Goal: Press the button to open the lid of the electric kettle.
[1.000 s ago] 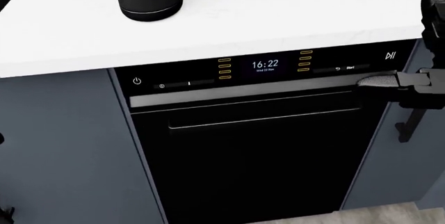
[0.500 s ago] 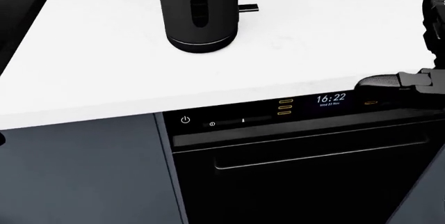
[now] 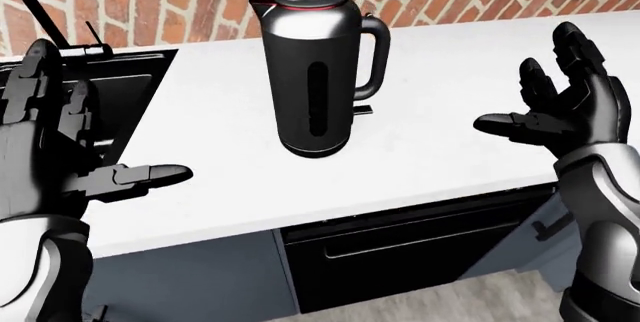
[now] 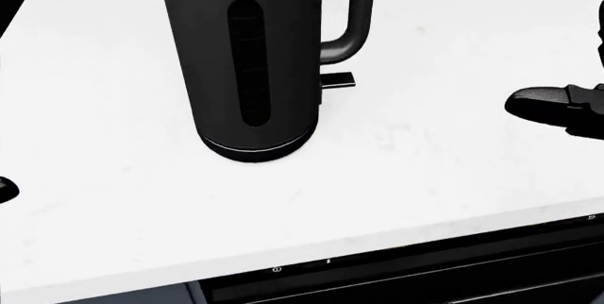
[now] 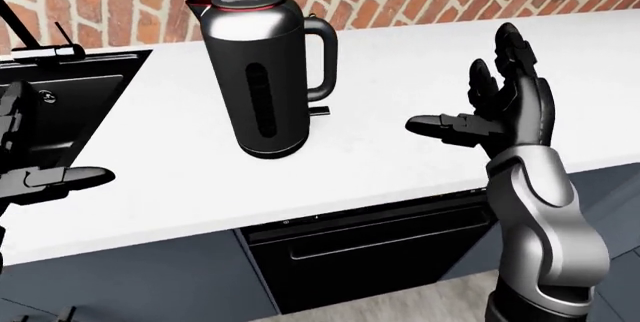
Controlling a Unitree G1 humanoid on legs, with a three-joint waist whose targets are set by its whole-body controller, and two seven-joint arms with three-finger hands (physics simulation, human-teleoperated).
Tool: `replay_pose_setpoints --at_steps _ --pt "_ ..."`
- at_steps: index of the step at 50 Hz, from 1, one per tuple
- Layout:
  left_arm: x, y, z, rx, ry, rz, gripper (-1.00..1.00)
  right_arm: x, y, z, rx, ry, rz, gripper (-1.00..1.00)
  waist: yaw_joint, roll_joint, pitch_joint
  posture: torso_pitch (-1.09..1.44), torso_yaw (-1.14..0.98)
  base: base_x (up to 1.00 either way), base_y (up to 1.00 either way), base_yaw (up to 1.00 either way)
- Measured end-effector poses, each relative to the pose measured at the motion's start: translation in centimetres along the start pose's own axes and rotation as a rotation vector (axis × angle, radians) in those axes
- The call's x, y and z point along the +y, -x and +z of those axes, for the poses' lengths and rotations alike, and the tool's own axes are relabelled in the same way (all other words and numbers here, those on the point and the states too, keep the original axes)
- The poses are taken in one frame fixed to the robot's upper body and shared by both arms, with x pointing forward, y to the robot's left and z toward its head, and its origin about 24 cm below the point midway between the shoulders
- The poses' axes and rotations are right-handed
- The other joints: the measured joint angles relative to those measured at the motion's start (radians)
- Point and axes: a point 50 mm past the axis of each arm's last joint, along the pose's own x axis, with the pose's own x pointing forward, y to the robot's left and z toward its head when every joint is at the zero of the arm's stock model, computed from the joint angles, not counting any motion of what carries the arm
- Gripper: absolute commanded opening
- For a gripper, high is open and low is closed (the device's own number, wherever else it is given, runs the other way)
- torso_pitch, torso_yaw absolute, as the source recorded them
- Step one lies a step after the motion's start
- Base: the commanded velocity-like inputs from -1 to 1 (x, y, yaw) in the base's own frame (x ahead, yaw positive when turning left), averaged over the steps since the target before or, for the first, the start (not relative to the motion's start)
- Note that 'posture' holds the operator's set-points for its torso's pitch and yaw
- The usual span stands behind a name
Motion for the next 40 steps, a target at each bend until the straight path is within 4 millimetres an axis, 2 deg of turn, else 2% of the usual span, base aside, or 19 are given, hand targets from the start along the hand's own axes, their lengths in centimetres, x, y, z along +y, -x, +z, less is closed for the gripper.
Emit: replay_pose_setpoints --at_steps 2,4,8,9,11,13,16,19,22,24,28,34,40 --pt "0.1 0.1 0.3 -0.019 -0.006 0.010 1.00 0.4 0.2 0.6 -0.039 0.011 0.018 1.00 -0.002 0.011 -0.005 0.00 0.00 0.23 0.00 0.00" --pt "0.2 0.2 0.5 -0.033 -0.010 0.015 1.00 0.7 0.3 0.8 -0.059 0.021 0.035 1.00 -0.007 0.029 -0.001 0.00 0.00 0.23 0.00 0.00" --pt "0.1 0.1 0.5 -0.035 -0.010 0.010 1.00 0.8 0.3 0.6 -0.053 0.027 0.044 1.00 -0.004 0.089 -0.009 0.00 0.00 0.23 0.00 0.00" --pt "0.3 0.0 0.3 -0.023 -0.009 0.018 1.00 1.0 0.2 0.2 -0.035 0.019 0.052 1.00 0.003 0.076 -0.002 0.00 0.00 0.23 0.00 0.00" --pt "0.6 0.1 -0.5 0.018 -0.006 0.035 1.00 1.3 0.2 -0.6 0.004 0.018 0.068 1.00 0.014 0.085 0.011 0.00 0.00 0.24 0.00 0.00" --pt "0.7 0.1 -0.4 0.021 -0.006 0.041 1.00 1.2 0.0 -0.6 0.013 0.017 0.060 1.00 0.015 0.085 0.007 0.00 0.00 0.00 0.00 0.00" --pt "0.7 0.1 0.5 -0.029 0.013 0.039 1.00 0.7 -0.1 0.1 -0.020 0.018 0.023 1.00 0.013 0.061 0.015 0.00 0.00 0.00 0.00 0.00" --pt "0.6 0.1 0.6 -0.037 0.011 0.039 1.00 0.6 -0.4 0.5 -0.039 0.011 0.000 1.00 0.023 0.031 0.028 0.00 0.00 0.00 0.00 0.00" --pt "0.4 0.2 0.3 -0.039 -0.016 0.032 1.00 0.3 -0.9 0.6 -0.040 0.013 -0.049 1.00 0.036 -0.017 0.018 0.00 0.00 0.00 0.00 0.00" --pt "0.2 0.2 -0.3 -0.015 -0.029 0.019 1.00 -0.3 -1.1 0.0 -0.024 0.019 -0.096 1.00 0.037 0.000 0.022 0.00 0.00 0.00 0.00 0.00" --pt "0.4 0.4 -0.5 -0.010 -0.050 0.022 1.00 -1.3 -1.3 -0.6 -0.003 0.017 -0.158 1.00 0.044 0.021 0.011 0.00 0.00 0.00 0.00 0.00" --pt "0.4 0.9 0.4 -0.101 -0.077 0.013 1.00 -1.1 -1.3 -0.2 -0.013 0.006 -0.130 1.00 0.040 0.025 -0.001 0.00 0.00 0.00 0.00 0.00" --pt "-0.2 1.0 0.2 -0.112 -0.063 -0.029 1.00 -0.7 -1.1 -0.2 -0.011 0.006 -0.104 1.00 0.029 0.025 -0.002 0.00 0.00 0.00 0.00 0.00"
